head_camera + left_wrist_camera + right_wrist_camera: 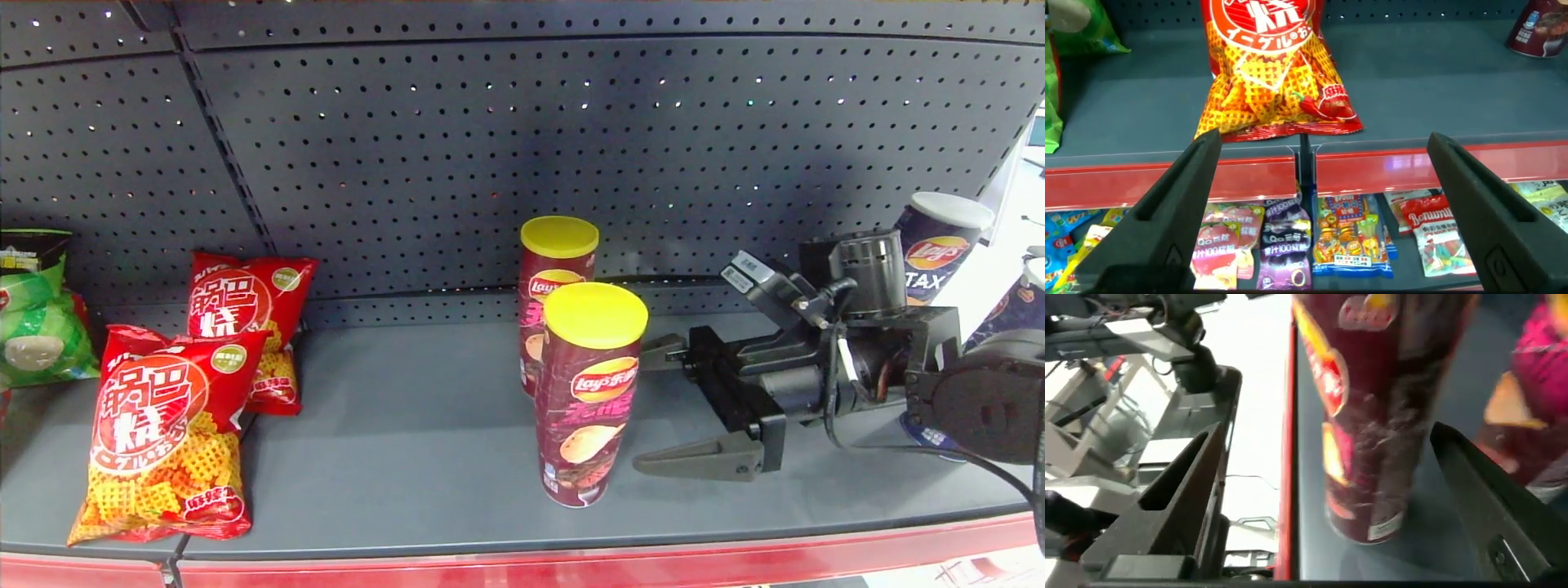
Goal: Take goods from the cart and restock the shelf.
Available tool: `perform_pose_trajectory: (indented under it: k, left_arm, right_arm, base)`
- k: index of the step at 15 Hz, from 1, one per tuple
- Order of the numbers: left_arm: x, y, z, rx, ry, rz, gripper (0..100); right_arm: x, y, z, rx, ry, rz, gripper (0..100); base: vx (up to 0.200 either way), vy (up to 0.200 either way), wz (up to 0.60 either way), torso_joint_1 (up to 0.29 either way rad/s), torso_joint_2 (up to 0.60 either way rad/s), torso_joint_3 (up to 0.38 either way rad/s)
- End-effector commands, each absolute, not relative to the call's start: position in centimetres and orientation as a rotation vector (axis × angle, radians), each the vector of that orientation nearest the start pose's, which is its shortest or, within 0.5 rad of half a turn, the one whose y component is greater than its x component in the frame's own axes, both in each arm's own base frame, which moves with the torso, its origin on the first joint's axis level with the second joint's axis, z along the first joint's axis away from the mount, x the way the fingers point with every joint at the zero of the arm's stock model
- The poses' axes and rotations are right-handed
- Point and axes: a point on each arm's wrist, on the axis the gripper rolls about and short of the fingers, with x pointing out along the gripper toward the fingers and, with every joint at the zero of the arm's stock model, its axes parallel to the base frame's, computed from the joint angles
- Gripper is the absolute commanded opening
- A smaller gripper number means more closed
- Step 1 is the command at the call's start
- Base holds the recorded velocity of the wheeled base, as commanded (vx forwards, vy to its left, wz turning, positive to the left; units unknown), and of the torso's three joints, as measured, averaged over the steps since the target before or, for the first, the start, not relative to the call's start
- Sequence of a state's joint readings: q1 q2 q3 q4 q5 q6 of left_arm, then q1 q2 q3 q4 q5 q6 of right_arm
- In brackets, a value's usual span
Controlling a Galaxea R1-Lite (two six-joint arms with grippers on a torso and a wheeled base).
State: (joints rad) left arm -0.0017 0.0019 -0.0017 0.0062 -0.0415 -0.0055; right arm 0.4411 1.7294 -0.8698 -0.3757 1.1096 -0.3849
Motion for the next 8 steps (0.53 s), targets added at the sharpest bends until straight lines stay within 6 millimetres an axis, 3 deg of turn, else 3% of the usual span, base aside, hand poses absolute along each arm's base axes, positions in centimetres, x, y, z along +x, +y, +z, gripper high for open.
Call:
perform_pose_trajectory:
  k: [1, 8]
  left_arm:
    - [-2.28, -0.09, 7.53, -0.006, 0.006, -0.043, 100]
    - [-2.28, -0.09, 7.53, -0.006, 0.006, -0.043, 100]
  right_arm:
    - [25.56, 14.77, 17.0, -0.123, 0.213, 1.599, 100]
    - [24.68, 14.42, 16.3, -0.115, 0.246, 1.596, 100]
  base:
    - [0.0, 0.0, 0.0, 0.0, 0.0, 0.0]
    - [0.0, 0.0, 0.0, 0.0, 0.0, 0.0]
